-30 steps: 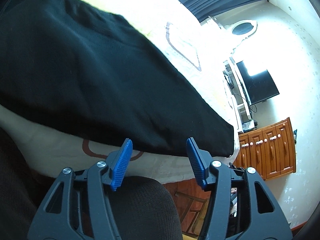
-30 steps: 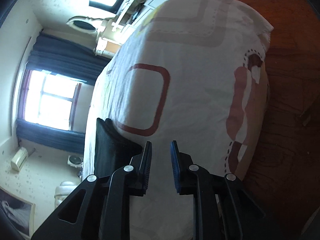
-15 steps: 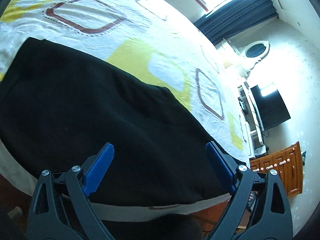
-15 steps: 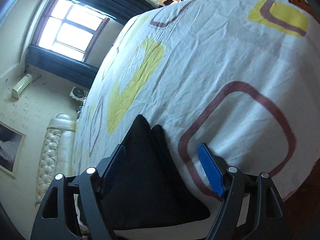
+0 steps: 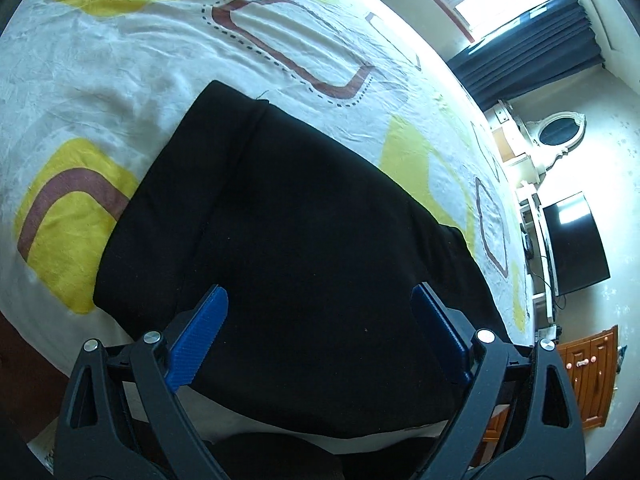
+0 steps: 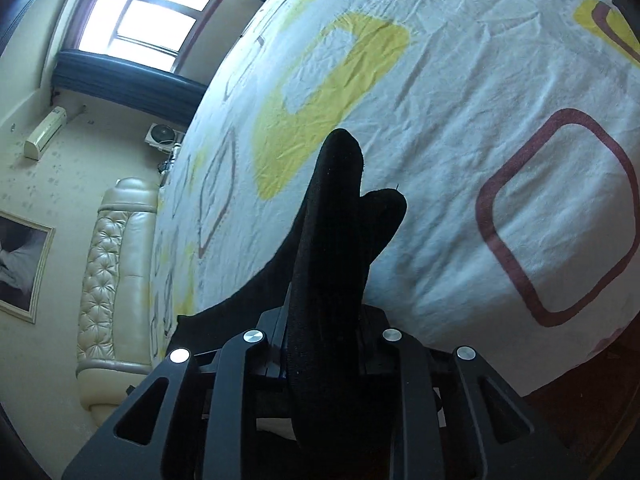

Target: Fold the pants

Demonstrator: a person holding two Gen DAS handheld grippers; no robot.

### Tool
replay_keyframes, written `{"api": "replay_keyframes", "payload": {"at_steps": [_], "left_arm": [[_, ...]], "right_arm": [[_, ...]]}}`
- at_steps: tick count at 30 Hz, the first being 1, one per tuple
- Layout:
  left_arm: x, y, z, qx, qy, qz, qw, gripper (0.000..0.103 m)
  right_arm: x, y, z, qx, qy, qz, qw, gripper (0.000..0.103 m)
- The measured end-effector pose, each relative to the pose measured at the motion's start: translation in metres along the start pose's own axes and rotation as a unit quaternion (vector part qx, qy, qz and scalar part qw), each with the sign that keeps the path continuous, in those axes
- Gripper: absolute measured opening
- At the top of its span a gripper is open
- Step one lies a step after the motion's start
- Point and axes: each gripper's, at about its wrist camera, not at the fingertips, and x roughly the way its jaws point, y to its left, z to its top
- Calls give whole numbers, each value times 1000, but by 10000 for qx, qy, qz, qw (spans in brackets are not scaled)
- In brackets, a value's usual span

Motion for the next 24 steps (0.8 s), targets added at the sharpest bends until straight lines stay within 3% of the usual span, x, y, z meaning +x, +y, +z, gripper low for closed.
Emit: {"api": "replay_keyframes", "payload": {"at_steps": [4, 11, 15, 20, 24], "left_arm": [[1, 4, -4, -2, -54, -257, 9997, 100], [11, -8, -7, 459, 37, 195, 9987, 100], [12, -12, -7, 607, 84, 284, 9977, 100], [9, -5, -4, 395, 89, 81, 9991, 100], [9, -3, -2, 303, 96, 9, 9995, 100]], "right_arm": [[-7, 43, -11, -54, -82, 629, 9980, 23], [8, 147, -32, -653, 61, 966, 9932, 23], [44, 201, -57, -1128, 193, 668, 9912, 23], [100, 248, -102, -1688, 399, 67, 9848, 23], [150, 269, -136, -2187, 448, -697, 9723, 23]]}}
